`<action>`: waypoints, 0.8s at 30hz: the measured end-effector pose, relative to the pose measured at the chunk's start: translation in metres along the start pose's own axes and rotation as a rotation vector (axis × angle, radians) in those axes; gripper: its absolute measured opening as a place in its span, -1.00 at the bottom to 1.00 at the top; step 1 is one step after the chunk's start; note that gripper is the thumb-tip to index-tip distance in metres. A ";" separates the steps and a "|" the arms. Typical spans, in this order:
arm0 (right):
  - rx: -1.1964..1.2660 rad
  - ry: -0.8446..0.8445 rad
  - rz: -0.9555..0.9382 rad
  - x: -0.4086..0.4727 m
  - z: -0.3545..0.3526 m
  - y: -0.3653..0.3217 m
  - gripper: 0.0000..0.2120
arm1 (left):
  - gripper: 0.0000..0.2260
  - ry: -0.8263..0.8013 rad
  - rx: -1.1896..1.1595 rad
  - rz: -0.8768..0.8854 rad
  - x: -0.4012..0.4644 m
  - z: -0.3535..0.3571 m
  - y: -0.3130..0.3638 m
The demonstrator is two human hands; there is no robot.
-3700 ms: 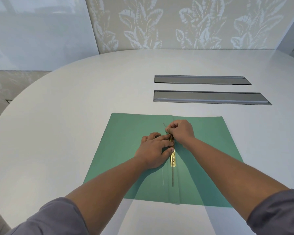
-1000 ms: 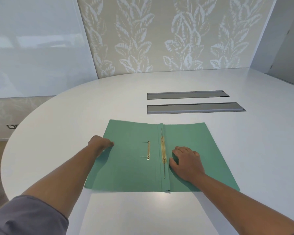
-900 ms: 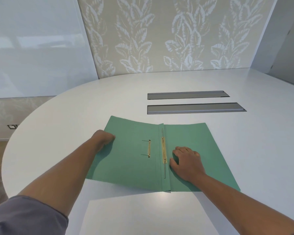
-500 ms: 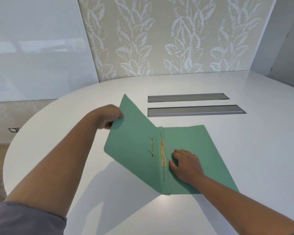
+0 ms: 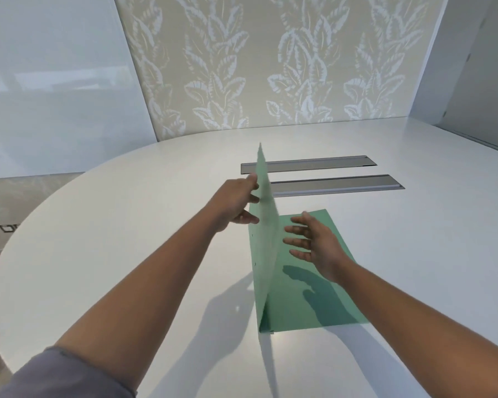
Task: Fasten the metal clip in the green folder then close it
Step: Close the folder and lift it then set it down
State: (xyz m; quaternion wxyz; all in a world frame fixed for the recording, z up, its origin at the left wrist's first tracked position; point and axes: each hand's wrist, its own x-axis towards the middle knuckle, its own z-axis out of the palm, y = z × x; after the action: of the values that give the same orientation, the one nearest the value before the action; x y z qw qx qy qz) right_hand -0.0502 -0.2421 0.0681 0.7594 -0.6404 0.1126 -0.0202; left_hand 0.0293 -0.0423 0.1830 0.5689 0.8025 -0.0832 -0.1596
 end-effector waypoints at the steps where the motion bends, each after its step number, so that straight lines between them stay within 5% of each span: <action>1: 0.085 -0.007 0.012 -0.001 -0.004 -0.007 -0.47 | -0.55 0.002 0.010 0.000 0.002 0.008 -0.007; 6: 0.514 -0.213 0.099 -0.006 -0.033 -0.022 -0.24 | -0.61 -0.003 0.230 -0.003 0.013 0.037 -0.051; 9: 0.578 -0.361 0.183 -0.013 -0.051 -0.025 -0.39 | -0.59 0.052 0.460 0.091 0.019 0.045 -0.079; 13: 0.357 -0.171 0.100 -0.013 -0.067 -0.021 -0.74 | -0.47 0.119 0.588 0.030 0.026 0.050 -0.108; 18: 0.151 -0.056 0.136 -0.003 -0.083 -0.001 -0.59 | -0.35 0.119 0.630 -0.120 0.032 0.057 -0.129; 24: -0.457 0.144 0.096 0.006 -0.080 0.017 -0.77 | -0.37 0.125 0.599 -0.199 0.033 0.050 -0.135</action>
State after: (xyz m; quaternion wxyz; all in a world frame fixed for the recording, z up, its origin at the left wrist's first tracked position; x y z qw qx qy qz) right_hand -0.0624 -0.3180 0.0381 0.5849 -0.7864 0.1985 -0.0035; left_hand 0.0361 -0.0514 0.0362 0.2928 0.9468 -0.0124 -0.1331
